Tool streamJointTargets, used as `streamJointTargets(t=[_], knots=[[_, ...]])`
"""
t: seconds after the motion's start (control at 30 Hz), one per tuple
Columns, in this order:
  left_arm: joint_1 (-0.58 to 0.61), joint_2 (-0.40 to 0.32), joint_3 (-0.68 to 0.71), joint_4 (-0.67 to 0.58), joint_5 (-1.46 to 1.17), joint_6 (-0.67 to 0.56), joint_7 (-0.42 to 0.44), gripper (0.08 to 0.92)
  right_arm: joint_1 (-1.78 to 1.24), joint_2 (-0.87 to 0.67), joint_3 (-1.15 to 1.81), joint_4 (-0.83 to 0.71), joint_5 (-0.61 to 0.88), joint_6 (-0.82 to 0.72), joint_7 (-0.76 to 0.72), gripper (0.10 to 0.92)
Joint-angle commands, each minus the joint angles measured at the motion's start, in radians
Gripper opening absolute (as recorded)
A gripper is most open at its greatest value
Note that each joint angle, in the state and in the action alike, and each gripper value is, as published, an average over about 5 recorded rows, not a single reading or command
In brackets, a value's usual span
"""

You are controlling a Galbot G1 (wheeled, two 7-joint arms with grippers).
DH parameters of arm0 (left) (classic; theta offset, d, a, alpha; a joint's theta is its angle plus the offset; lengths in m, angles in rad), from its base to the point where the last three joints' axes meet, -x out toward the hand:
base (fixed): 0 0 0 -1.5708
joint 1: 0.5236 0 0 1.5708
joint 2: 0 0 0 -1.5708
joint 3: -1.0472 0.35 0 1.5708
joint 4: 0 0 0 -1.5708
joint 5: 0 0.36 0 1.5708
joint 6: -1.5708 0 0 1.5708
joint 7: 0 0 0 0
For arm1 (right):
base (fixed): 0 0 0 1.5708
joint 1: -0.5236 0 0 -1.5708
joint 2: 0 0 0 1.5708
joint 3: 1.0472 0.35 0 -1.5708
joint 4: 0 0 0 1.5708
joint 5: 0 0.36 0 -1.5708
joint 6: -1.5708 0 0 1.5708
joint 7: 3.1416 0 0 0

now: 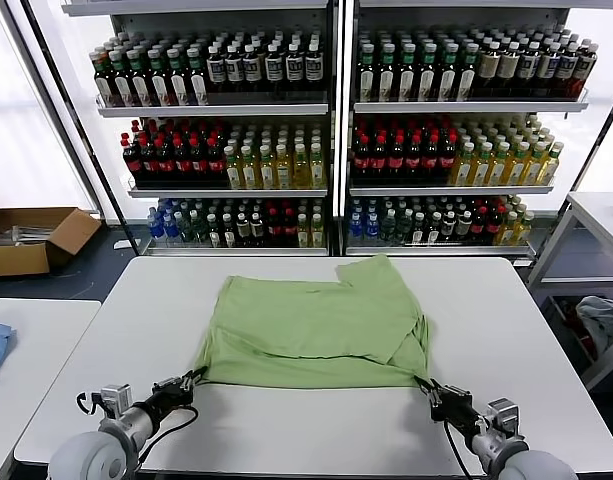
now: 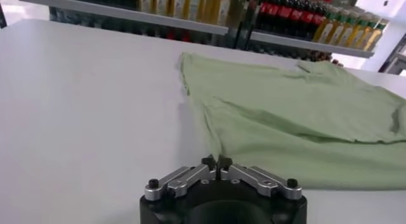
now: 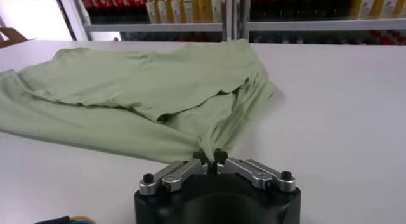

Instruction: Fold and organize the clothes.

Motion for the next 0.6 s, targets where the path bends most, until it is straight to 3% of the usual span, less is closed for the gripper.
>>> streamJointTargets(t=[0.03,0.23,0.4,0.6], knots=[[0.27,-0.016,-0.144,-0.197,0.037,0.001,0.019,0.093,-0.21,0.015,0.069,0.153,-0.019,0.016,-0.027,0.147],[0.448,-0.055,-0.248,-0.299,0.076,0.001,0.03,0.094,-0.389,0.037,0.123,0.243,-0.072,0.06,-0.067,0.147],[0.531,-0.084,-0.3,-0.354,0.108,0.001,0.049,0.091,-0.455,0.04,0.129,0.284,-0.089,0.061,-0.043,0.148],[0.558,-0.125,-0.31,-0.419,0.187,0.001,0.082,0.097,-0.411,0.031,0.155,0.278,-0.034,0.056,-0.005,0.264]])
